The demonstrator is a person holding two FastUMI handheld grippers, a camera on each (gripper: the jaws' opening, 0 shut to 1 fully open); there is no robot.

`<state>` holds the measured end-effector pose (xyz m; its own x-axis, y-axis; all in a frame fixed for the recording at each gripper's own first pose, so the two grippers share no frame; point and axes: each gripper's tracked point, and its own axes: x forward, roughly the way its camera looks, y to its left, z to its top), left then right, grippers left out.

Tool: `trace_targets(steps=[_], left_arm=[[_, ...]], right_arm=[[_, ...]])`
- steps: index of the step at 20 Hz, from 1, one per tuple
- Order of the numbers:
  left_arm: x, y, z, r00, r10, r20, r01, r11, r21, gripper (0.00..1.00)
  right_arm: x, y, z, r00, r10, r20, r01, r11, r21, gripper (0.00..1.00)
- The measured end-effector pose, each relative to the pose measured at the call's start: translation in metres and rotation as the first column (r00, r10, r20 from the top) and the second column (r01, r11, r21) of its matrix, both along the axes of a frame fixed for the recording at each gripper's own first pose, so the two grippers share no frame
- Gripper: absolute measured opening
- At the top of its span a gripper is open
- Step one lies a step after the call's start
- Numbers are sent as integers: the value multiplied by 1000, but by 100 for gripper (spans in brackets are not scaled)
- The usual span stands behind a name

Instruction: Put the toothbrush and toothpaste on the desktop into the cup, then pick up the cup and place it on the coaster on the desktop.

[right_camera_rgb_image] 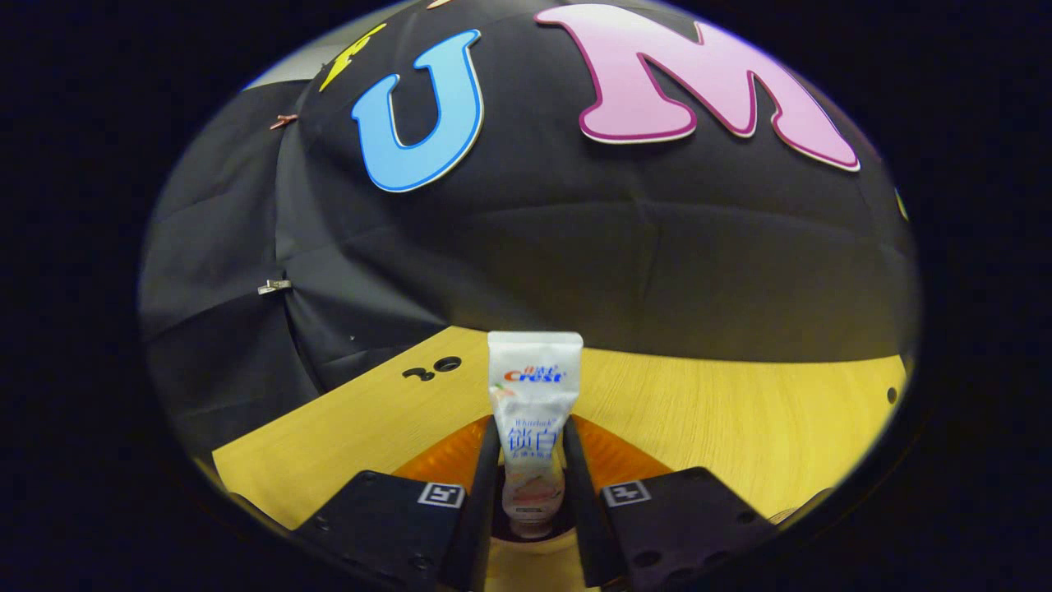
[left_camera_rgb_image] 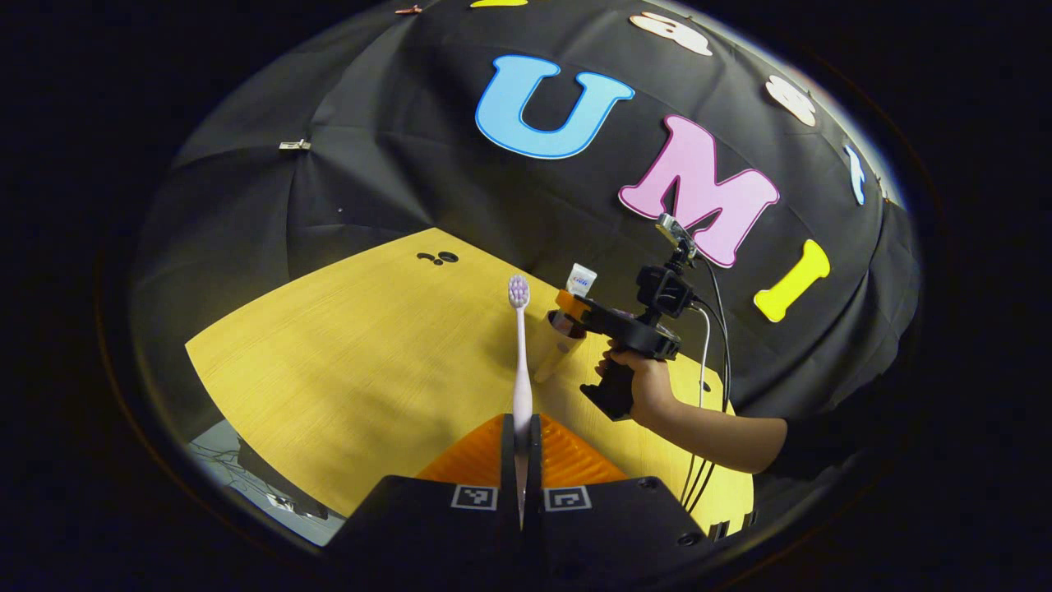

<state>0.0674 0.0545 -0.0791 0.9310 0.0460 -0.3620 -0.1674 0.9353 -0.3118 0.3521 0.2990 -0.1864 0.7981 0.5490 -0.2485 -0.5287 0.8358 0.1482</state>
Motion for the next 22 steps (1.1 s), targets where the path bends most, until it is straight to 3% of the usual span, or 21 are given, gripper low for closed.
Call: trace_targets(steps=[3,4,5,6,7,14,19,22], left_arm=[[12,-5,-4,1000,-10,-9,10,1000,8,6],[14,-4,-4,1000,-10,-4,10,1000,5,6],[14,-3,-4,1000,-10,3,10,1000,3,6],[18,-3,-2,1000,-13,11,13,1000,-1,6],[20,-4,-1,1000,-18,22,18,1000,-1,6],[70,-9,47,985,-99,144,86,992,93,6],[96,-28,74,953,-195,231,164,975,148,6],[122,-34,84,938,-222,267,170,964,205,6]], right_arm=[[-13,0,9,1000,29,-1,-29,1000,7,71],[-15,0,15,999,34,9,-34,999,15,75],[-18,-1,23,999,37,15,-38,999,26,88],[-20,-3,30,999,40,18,-41,998,37,87],[-26,-8,37,999,43,19,-44,998,44,98],[-47,-83,90,995,-11,99,3,997,74,98],[-46,-164,105,989,-104,108,92,990,105,98],[-42,-230,101,973,-206,102,197,977,86,98]])
